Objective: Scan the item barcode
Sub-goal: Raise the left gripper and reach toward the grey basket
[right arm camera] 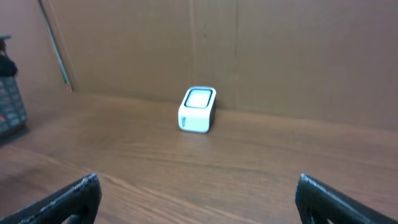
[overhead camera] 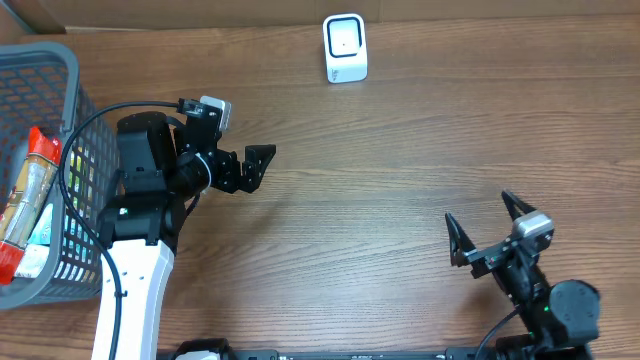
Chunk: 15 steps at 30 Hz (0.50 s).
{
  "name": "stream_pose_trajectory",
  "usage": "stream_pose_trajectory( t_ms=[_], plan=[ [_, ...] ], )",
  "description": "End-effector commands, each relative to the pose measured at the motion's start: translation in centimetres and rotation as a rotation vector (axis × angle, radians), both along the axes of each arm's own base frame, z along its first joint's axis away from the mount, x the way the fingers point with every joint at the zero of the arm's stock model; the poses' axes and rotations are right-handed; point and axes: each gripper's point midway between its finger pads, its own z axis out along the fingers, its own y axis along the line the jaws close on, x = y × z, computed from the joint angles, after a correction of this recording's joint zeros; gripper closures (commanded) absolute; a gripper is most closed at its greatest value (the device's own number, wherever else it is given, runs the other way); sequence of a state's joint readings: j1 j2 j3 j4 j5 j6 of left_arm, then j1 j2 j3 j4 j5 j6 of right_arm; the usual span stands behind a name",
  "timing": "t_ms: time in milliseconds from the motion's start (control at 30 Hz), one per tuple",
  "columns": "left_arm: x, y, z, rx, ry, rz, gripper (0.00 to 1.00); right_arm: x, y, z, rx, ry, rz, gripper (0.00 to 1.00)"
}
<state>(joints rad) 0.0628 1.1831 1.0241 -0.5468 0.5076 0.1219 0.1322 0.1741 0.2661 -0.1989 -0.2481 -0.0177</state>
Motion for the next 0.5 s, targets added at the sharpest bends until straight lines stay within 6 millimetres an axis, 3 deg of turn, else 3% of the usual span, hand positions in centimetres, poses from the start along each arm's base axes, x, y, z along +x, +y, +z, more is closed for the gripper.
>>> stream_pose_trajectory(
  t_ms=[0, 200, 267, 333, 467],
  plan=[
    [0.6, 0.5, 1.7, 0.021, -0.032, 0.037, 0.00, 0.9, 0.2, 2.9, 0.002, 0.063, 0.005, 0.00],
    [0.4, 1.8, 2.5, 0.074, -0.009, 0.102, 0.00, 3.8, 1.2, 4.7, -0.015, 0.260, 0.041, 0.00],
    [0.4, 3.3, 2.7, 0.089, 0.027, 0.204, 0.00, 5.1, 1.5, 5.1, -0.024, 0.352, 0.047, 0.00],
    [0.1, 5.3, 2.8, 0.093, 0.077, 0.358, 0.01, 6.5, 1.9, 5.2, -0.030, 0.443, 0.058, 0.00],
    [0.0, 5.4, 4.1, 0.098, 0.064, 0.366, 0.00, 8.5, 2.3, 4.1, -0.034, 0.525, 0.069, 0.00]
  ],
)
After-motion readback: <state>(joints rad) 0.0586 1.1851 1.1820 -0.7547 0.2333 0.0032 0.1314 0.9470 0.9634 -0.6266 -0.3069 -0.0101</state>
